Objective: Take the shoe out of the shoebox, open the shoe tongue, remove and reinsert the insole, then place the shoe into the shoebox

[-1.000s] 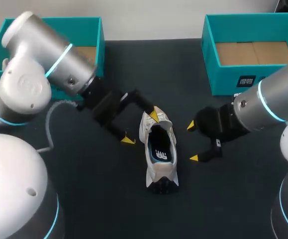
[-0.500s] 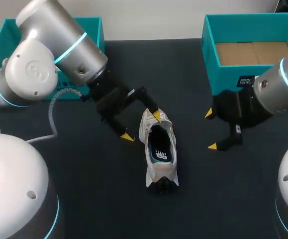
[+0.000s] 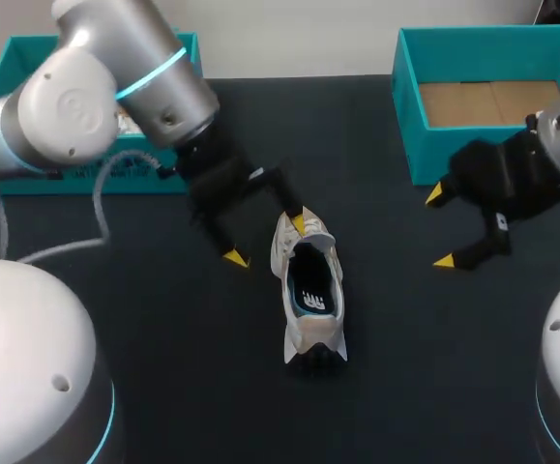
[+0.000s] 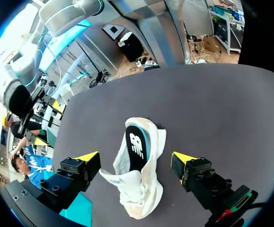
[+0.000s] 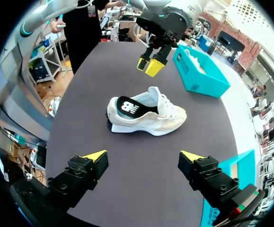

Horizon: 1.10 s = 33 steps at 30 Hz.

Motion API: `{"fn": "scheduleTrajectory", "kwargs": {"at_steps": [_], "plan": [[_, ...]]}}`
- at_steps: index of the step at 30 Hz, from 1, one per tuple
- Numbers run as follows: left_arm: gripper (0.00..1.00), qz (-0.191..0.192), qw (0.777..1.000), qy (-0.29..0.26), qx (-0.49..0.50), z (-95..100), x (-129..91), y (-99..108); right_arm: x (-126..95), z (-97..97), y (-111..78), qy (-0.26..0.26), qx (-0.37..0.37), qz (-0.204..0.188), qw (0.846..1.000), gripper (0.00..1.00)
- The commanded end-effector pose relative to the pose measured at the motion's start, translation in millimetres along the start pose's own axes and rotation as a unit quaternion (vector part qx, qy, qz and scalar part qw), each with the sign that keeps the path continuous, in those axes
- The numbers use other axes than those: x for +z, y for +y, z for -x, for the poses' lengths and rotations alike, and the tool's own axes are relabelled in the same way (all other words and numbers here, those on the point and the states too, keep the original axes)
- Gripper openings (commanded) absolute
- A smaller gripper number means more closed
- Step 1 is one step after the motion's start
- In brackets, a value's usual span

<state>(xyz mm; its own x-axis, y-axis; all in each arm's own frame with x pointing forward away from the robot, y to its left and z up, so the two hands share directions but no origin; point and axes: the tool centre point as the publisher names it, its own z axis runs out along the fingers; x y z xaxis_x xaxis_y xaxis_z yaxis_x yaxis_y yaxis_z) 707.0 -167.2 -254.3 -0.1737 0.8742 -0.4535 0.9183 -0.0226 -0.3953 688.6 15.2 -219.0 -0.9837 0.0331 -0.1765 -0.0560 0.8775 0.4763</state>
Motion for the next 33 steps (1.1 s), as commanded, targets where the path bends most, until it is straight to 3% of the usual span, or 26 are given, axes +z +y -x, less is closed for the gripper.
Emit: {"fn": "scheduleTrajectory", "kwargs": {"at_steps": [1, 2, 3, 4, 7, 8, 23, 33], "plan": [[0.78, -0.011, 0.997, 0.078, 0.005, 22.7, -6.4, 7.6, -7.4, -4.6, -1.4, -0.002, -0.001, 0.001, 1.000, 1.00], [0.50, -0.009, 0.996, 0.090, 0.001, 24.7, -7.4, 7.1, -7.4, -4.6, -1.4, -0.002, -0.001, 0.001, 1.000, 1.00], [0.38, -0.009, 0.995, 0.098, 0.001, 26.7, -7.7, 6.3, -7.4, -4.6, -1.4, -0.002, -0.001, 0.001, 1.000, 1.00], [0.00, -0.015, 0.994, 0.109, 0.000, 28.0, -8.6, 5.6, -7.4, -4.6, -1.4, -0.002, -0.001, 0.001, 1.000, 1.00], [0.00, 0.009, 0.988, 0.155, 0.001, 30.5, -8.4, 5.4, -7.4, -4.6, -1.4, -0.002, -0.001, 0.001, 1.000, 1.00], [0.00, 0.044, 0.982, 0.181, 0.009, 30.9, -7.3, 4.9, -7.4, -4.6, -1.4, -0.002, -0.001, 0.001, 1.000, 1.00], [0.00, 0.044, 0.982, 0.181, 0.009, 30.9, -7.3, 4.9, -7.4, -4.6, -1.4, -0.002, -0.001, 0.001, 1.000, 1.00], [0.00, 0.051, 0.973, 0.222, 0.023, 15.2, 34.6, -3.4, -7.4, -4.6, -1.4, -0.002, -0.001, 0.001, 1.000, 1.00]]}}
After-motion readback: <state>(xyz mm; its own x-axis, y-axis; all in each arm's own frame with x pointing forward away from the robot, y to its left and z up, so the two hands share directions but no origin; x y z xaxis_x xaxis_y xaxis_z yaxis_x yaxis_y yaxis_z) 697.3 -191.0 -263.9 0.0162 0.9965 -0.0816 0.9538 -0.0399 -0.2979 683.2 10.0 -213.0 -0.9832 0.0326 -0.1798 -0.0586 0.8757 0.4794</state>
